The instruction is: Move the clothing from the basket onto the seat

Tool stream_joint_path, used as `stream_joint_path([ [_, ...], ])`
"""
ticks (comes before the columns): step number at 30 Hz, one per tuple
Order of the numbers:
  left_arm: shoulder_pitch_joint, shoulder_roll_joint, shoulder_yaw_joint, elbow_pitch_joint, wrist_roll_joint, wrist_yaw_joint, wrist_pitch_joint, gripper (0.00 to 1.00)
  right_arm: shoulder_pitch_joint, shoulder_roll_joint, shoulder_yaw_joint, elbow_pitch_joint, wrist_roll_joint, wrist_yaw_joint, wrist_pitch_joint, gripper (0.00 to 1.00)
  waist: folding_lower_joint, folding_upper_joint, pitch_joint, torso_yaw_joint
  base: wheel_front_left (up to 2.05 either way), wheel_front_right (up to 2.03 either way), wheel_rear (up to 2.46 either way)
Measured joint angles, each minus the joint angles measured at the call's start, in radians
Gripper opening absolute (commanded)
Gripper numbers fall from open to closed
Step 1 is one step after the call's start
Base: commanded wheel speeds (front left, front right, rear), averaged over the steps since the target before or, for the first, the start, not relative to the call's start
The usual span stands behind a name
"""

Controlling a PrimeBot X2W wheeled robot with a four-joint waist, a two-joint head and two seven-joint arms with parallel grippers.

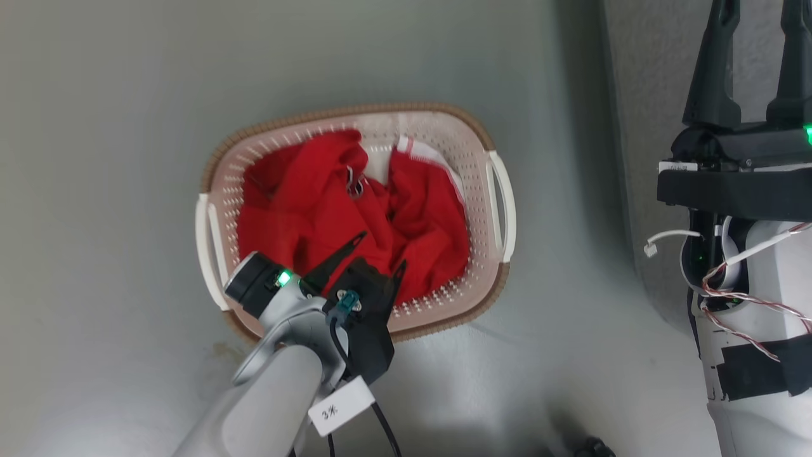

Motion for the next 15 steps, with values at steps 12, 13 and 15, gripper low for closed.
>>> stream_joint_path([
  [12, -0.093, -0.003, -0.010, 0.148, 0.016, -0.002, 0.002, 1.00, -0.024, 0.002, 0.006, 0.028, 0.002, 0.000, -0.001, 1.00, -0.0001, -0.0001, 0.132, -0.047, 0.00, 0.00, 0.00],
  [13, -0.101, -0.004, -0.009, 0.158, 0.016, 0.001, 0.002, 1.00, -0.024, 0.002, 0.006, 0.029, 0.004, 0.000, -0.001, 1.00, -0.0001, -0.0001, 0.139, -0.051, 0.00, 0.00, 0.00],
  [15, -0.115, -0.004, -0.005, 0.176, 0.016, 0.004, 0.001, 1.00, -0.025, 0.003, 0.006, 0.031, 0.004, 0.000, -0.001, 1.00, -0.0001, -0.0001, 0.153, -0.060, 0.00, 0.00, 0.00],
])
